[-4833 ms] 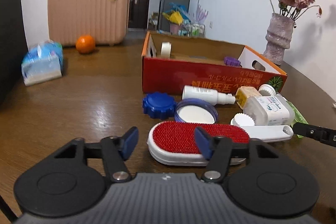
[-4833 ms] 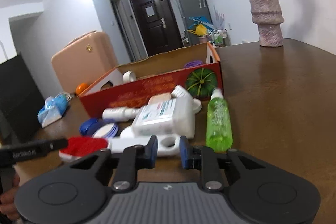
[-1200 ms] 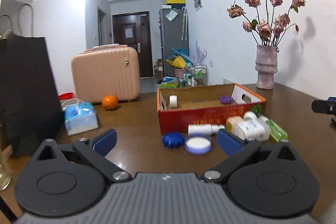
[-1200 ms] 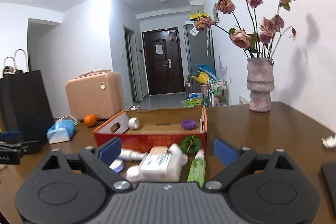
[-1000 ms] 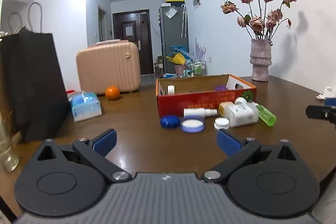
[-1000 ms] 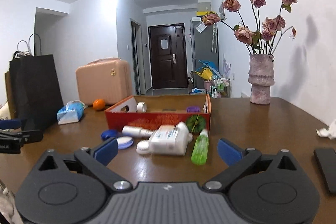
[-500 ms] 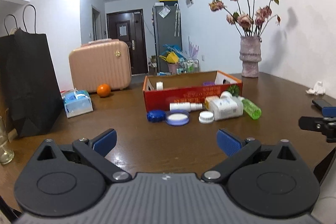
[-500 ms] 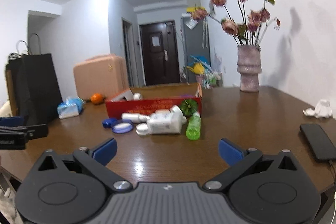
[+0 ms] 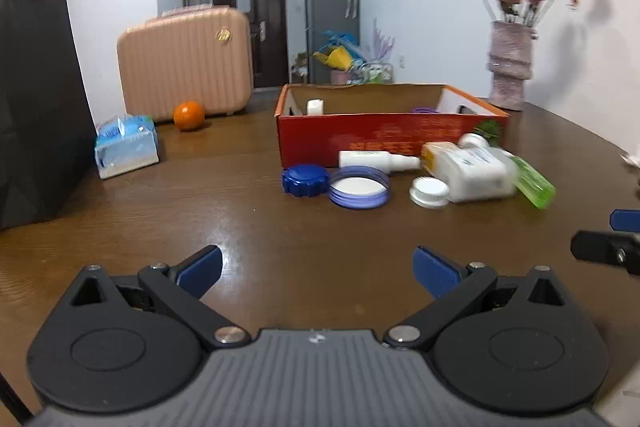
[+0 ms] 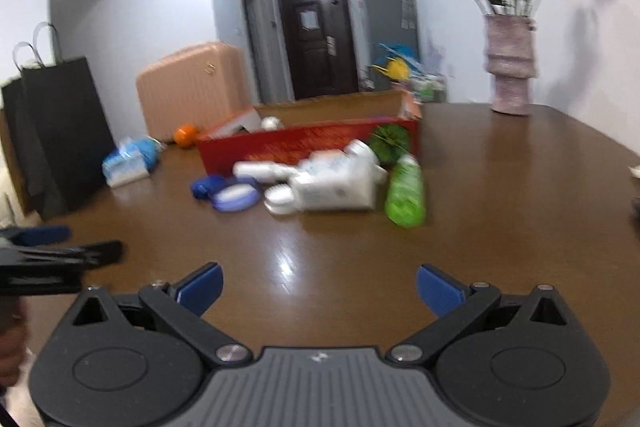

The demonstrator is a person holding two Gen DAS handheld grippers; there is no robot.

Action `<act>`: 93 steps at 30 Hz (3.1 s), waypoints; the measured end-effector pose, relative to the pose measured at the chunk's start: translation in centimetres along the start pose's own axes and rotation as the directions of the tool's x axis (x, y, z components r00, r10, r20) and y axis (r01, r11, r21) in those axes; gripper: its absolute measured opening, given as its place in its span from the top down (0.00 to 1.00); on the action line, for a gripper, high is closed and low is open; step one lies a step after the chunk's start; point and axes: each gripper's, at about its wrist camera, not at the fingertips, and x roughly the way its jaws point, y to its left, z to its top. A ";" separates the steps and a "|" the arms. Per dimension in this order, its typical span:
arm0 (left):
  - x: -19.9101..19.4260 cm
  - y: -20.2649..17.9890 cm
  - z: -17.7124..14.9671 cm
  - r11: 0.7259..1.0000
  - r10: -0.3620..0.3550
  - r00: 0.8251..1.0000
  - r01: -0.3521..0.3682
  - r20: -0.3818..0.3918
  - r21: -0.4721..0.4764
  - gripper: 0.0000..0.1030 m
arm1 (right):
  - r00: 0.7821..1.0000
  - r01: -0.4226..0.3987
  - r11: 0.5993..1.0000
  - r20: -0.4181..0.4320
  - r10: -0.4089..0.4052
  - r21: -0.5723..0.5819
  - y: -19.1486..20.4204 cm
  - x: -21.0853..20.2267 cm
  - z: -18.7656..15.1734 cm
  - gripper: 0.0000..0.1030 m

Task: Organize rigid objects
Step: 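Grasp the white bottle cap with the right tool while the left tool grasps the blue-rimmed lid, then carry the cap and lid into the box and open both tools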

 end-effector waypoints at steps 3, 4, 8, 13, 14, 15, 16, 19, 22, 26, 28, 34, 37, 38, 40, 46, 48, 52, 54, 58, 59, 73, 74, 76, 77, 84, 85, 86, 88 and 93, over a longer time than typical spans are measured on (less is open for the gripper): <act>3.0 0.2 1.4 1.000 0.001 0.999 -0.001 -0.035 -0.010 0.00 | 0.999 -0.019 0.996 -0.028 0.016 -0.086 1.4 2.9 1.3 0.00; 3.9 0.2 1.9 1.000 -0.004 0.999 0.004 -0.037 -0.005 0.00 | 0.999 -0.031 0.994 -0.044 0.026 -0.102 1.8 3.7 1.7 0.00; 7.1 0.7 3.7 1.000 -0.012 1.000 0.012 -0.028 0.023 0.00 | 0.981 -0.165 0.985 -0.110 0.159 -0.044 2.9 7.9 3.7 0.08; 9.9 2.3 5.4 0.999 -0.041 0.998 0.041 -0.043 -0.005 0.00 | 0.985 -0.106 0.992 -0.145 0.095 -0.072 4.9 13.5 5.3 0.40; 10.2 2.6 5.5 0.998 -0.053 0.997 0.053 -0.055 -0.017 0.01 | 0.986 -0.082 0.994 -0.149 0.070 -0.075 5.1 14.3 5.4 0.41; 10.5 2.9 5.7 0.997 -0.074 0.995 0.072 -0.066 -0.032 0.01 | 0.988 -0.048 0.995 -0.153 0.034 -0.086 5.4 15.1 5.6 0.42; 10.7 3.1 5.7 0.994 -0.098 0.992 0.095 -0.077 -0.047 0.01 | 0.987 -0.020 0.995 -0.163 0.004 -0.097 5.5 15.7 5.6 0.43; 11.1 2.7 5.4 0.990 -0.142 0.985 0.139 -0.094 -0.038 0.01 | 0.984 0.015 0.994 -0.174 -0.034 -0.111 4.9 16.5 5.0 0.41; 11.7 1.8 5.0 0.986 -0.167 0.979 0.166 -0.120 -0.017 0.01 | 0.981 0.012 0.998 -0.192 -0.025 -0.069 3.6 17.2 5.1 0.41; 12.2 1.2 4.8 0.982 -0.189 0.971 0.189 -0.147 -0.014 0.02 | 0.981 0.007 0.996 -0.193 -0.024 -0.090 3.2 17.7 5.1 0.54; 12.3 0.8 4.9 0.981 -0.192 0.970 0.192 -0.150 -0.014 0.04 | 0.982 0.000 0.996 -0.190 -0.016 -0.084 3.0 17.4 5.2 0.65; 13.6 -0.7 5.7 0.986 -0.168 0.971 0.161 -0.169 -0.051 0.07 | 0.989 -0.030 0.995 -0.148 0.016 -0.091 1.7 14.0 5.1 0.65; 14.7 -1.9 6.0 0.990 -0.126 0.975 0.111 -0.181 -0.087 0.09 | 0.990 -0.061 0.996 -0.130 0.052 -0.063 0.7 11.4 4.4 0.65; 15.0 -2.3 6.0 0.991 -0.110 0.977 0.094 -0.183 -0.093 0.10 | 0.990 -0.071 0.996 -0.126 0.064 -0.053 0.3 10.5 4.0 0.65; 15.4 -3.1 6.1 0.992 -0.088 0.978 0.069 -0.188 -0.107 0.14 | 0.989 -0.073 0.997 -0.128 0.068 -0.035 -0.6 9.6 3.2 0.65; 16.1 -4.9 6.0 0.996 -0.002 0.984 -0.014 -0.178 -0.088 0.35 | 0.988 -0.056 0.998 -0.141 0.059 0.021 -2.6 8.1 1.7 0.65; 15.7 -5.0 6.1 0.995 0.002 0.982 -0.020 -0.189 -0.094 0.35 | 0.990 -0.056 0.998 -0.128 0.058 0.020 -2.8 7.7 1.8 0.65; 12.0 -4.3 5.6 0.992 -0.002 0.987 -0.017 -0.161 -0.121 0.35 | 0.992 -0.069 0.997 -0.108 0.071 0.020 -2.6 7.0 1.9 0.65; 9.8 -3.5 5.0 0.992 -0.005 0.988 -0.015 -0.151 -0.129 0.35 | 0.990 -0.085 0.996 -0.109 0.088 0.024 -2.4 6.8 1.9 0.65; 5.3 -1.9 3.3 0.992 0.016 0.990 -0.033 -0.141 -0.124 0.35 | 0.986 -0.115 0.993 -0.118 0.116 0.017 -1.4 6.2 1.4 0.65; 4.3 -1.4 2.9 0.991 0.021 0.990 -0.038 -0.137 -0.125 0.35 | 0.986 -0.119 0.993 -0.120 0.119 0.013 -1.0 6.0 1.3 0.65; -5.0 1.5 0.9 0.990 -0.003 1.000 0.002 -0.005 -0.142 0.35 | 0.995 -0.102 0.992 -0.003 0.102 -0.073 4.0 -0.3 1.6 0.65; -5.3 1.5 0.7 0.990 -0.007 1.000 0.007 -0.001 -0.141 0.35 | 0.996 -0.088 0.994 -0.003 0.088 -0.068 3.8 -0.5 1.6 0.65; -5.6 1.6 0.5 0.990 -0.018 1.000 0.018 0.004 -0.143 0.35 | 0.998 -0.067 0.996 -0.010 0.066 -0.060 3.4 -0.5 1.5 0.65; -5.6 1.6 0.4 0.990 -0.020 1.000 0.021 0.005 -0.141 0.35 | 0.998 -0.058 0.997 -0.013 0.057 -0.059 3.3 -0.4 1.5 0.65; -4.0 2.5 0.5 0.989 -0.014 1.000 0.012 -0.013 -0.146 0.35 | 1.000 -0.002 0.999 -0.003 0.002 -0.050 1.7 0.7 2.5 0.65; -3.6 2.6 0.8 0.990 -0.014 1.000 0.012 -0.015 -0.141 0.35 | 1.000 0.003 0.999 -0.002 -0.003 -0.046 1.4 1.1 2.8 0.65; -3.2 2.7 1.1 0.991 -0.015 1.000 0.013 -0.011 -0.135 0.35 | 1.000 0.007 0.999 -0.001 -0.007 -0.045 1.1 1.5 3.1 0.65; -2.3 3.0 2.4 0.992 -0.018 1.000 0.019 0.008 -0.125 0.35 | 1.000 0.014 0.999 0.001 -0.014 -0.048 0.7 2.5 4.1 0.65; 1.5 3.6 6.2 0.993 -0.037 0.999 0.041 0.037 -0.112 0.35 | 0.999 -0.004 0.998 0.046 0.007 -0.067 0.1 5.0 8.0 0.65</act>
